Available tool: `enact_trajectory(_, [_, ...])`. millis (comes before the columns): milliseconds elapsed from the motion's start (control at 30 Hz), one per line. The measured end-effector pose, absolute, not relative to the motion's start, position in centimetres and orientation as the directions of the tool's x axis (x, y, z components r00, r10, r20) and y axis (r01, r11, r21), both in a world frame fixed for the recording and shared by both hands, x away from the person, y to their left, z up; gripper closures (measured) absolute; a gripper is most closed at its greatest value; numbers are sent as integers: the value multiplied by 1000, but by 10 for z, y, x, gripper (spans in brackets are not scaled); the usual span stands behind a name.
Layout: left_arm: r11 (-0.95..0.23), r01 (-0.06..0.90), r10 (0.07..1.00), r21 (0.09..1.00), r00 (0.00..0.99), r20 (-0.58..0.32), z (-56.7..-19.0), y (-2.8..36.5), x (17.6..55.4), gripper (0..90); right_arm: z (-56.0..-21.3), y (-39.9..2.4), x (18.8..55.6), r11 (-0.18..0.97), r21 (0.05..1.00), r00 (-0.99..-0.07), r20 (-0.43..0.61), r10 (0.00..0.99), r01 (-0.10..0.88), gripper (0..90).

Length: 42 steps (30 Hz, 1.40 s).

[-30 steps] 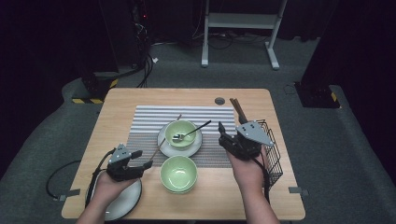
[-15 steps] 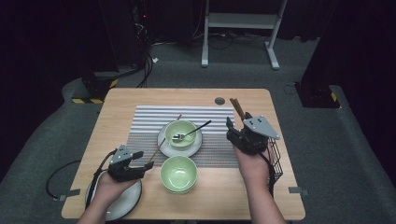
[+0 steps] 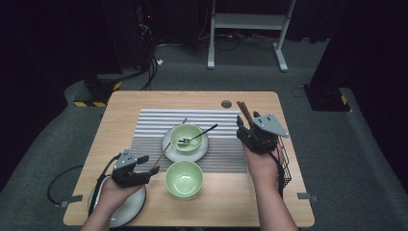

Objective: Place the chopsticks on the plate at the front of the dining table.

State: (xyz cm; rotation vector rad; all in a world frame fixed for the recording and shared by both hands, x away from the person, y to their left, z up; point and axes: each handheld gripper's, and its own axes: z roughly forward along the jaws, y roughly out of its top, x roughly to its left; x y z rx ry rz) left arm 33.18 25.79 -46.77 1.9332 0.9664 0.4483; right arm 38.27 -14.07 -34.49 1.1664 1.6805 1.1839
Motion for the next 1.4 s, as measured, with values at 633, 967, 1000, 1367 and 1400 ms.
enact_trajectory(633, [-277,451,780,848,621,-76,-468,263,331,365,-346,-145,415,134,949,-255,-60,965,285,502])
enact_trajectory(967, [-278,454,780,847,621,-76,-469,263,331,365,-355,-142,429,143,942,-243,-69,968,303,576])
enact_trajectory(1000, [-279,455,780,846,620,-77,-469,263,331,365,-355,-142,430,144,941,-242,-69,968,305,584])
enact_trajectory(1367, [-273,459,784,846,615,-81,-468,266,331,365,-367,-141,443,141,932,-231,-64,971,333,639])
enact_trajectory(1400, [-274,458,784,845,616,-80,-468,265,331,365,-368,-141,444,138,931,-233,-59,971,337,642])
